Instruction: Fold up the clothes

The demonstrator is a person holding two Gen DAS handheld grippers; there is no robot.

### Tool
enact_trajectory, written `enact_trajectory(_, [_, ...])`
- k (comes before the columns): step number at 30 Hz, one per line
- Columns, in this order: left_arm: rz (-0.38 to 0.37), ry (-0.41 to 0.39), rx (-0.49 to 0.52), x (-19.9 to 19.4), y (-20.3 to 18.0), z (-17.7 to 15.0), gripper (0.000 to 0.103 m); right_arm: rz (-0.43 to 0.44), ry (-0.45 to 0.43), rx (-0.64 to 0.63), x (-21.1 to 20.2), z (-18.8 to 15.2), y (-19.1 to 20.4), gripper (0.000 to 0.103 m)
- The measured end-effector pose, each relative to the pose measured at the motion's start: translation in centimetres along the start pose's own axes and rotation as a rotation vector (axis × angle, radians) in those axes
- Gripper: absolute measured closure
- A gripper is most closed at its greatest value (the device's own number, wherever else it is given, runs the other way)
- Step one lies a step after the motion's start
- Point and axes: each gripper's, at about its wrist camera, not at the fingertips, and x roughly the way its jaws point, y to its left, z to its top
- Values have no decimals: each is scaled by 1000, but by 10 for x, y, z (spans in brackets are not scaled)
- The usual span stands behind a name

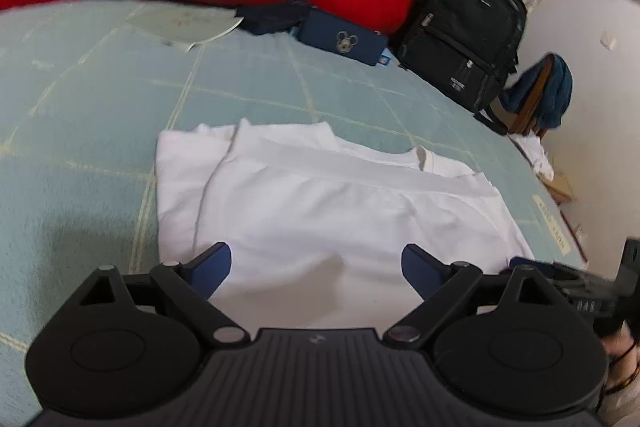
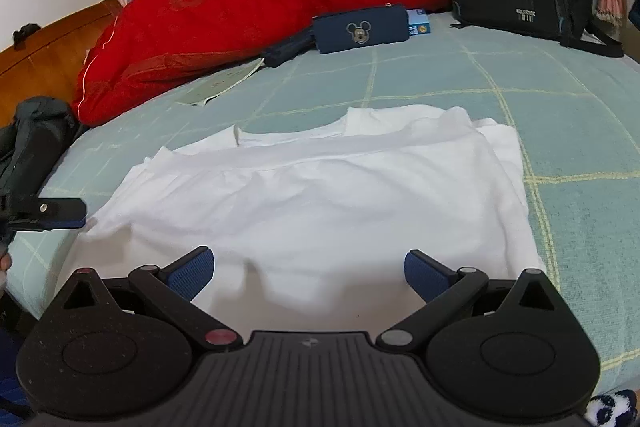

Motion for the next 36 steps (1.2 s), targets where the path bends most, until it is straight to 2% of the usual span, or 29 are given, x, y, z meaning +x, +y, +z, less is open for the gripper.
enact_trajectory(1, [3, -5, -20, -1, 6, 3, 11, 1, -2, 2, -1, 0, 0, 0])
enact_trajectory(6, [-97, -17, -117, -6, 33, 20, 11, 7, -6, 23, -3, -1, -3, 0])
enact_trajectory(10, [-114, 18, -135, 8, 37, 23, 11, 8, 5, 26, 0, -2, 0, 0])
enact_trajectory(14, [-83, 86, -167, 25, 43, 8, 11, 1, 7, 7, -1, -4, 3, 0])
enact_trajectory(18, [-89, 91, -154, 9, 42, 4, 11, -4, 13, 17, 1, -4, 1, 0])
enact_trajectory(21, [-88, 63, -133, -6, 39, 12, 11, -5, 17, 20, 3, -4, 1, 0])
enact_trajectory(24, [-119, 42, -112, -8, 33, 23, 11, 1, 22, 14, 4, -5, 4, 0])
enact_trajectory(31, [-238, 101, -28, 26, -11, 31, 11, 7, 19, 3, 2, -6, 7, 0])
enact_trajectory(36, [-284, 183, -9, 56, -36, 13, 11, 3, 20, 18, 2, -7, 2, 0])
